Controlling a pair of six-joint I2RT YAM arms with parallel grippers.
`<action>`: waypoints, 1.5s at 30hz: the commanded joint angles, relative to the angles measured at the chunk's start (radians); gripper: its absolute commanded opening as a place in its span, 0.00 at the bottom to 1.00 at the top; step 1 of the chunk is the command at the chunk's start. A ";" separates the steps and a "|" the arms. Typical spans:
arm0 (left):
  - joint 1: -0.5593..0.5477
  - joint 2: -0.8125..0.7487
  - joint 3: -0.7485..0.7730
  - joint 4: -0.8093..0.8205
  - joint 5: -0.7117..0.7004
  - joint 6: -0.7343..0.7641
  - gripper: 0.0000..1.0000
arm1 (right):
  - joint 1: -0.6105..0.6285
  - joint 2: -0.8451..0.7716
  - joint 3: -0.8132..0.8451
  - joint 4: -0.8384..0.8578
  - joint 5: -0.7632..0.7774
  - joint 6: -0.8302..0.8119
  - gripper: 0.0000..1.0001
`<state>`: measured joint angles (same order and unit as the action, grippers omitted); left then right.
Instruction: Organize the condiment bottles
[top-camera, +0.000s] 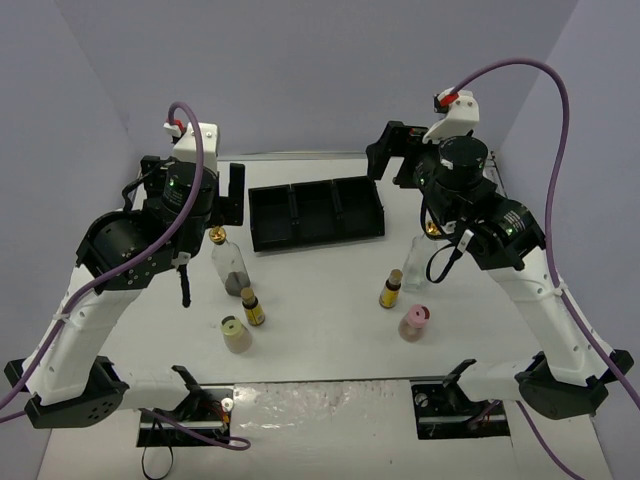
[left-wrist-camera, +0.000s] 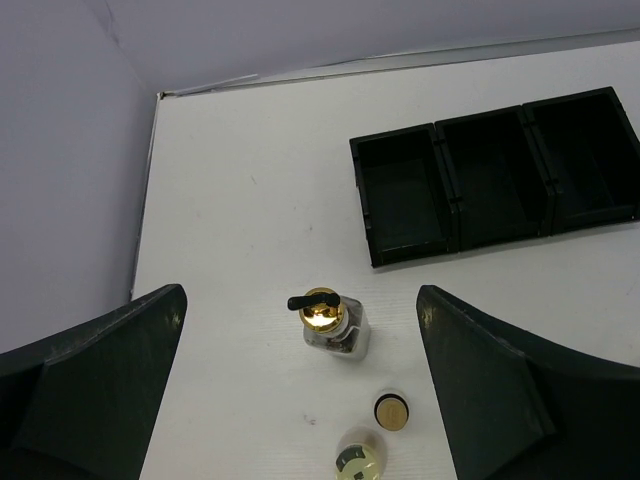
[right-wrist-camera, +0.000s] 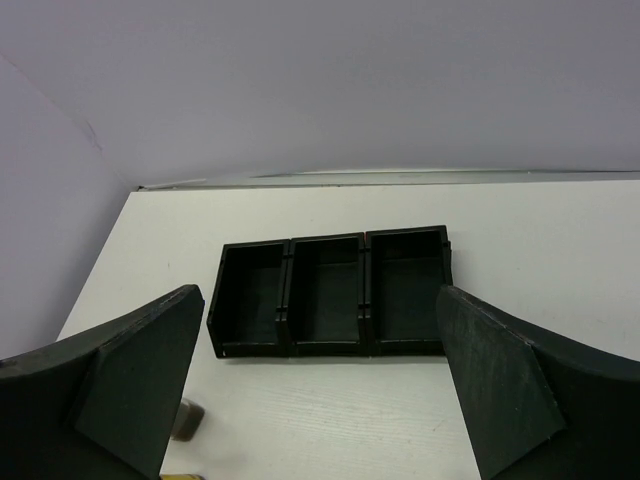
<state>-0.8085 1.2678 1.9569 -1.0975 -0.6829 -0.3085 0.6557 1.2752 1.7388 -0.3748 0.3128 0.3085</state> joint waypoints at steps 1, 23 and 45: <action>0.000 -0.050 -0.017 0.046 -0.039 -0.010 0.97 | 0.008 -0.037 -0.018 0.096 0.043 -0.009 1.00; 0.002 -0.269 -0.407 0.100 -0.116 -0.219 0.97 | 0.016 -0.136 -0.255 0.169 0.002 0.025 1.00; 0.014 -0.360 -0.828 0.475 0.025 -0.155 0.97 | 0.028 -0.208 -0.386 0.200 -0.012 0.047 1.00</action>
<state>-0.8084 0.9134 1.1231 -0.7194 -0.6705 -0.4740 0.6758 1.0959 1.3640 -0.2580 0.2951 0.3413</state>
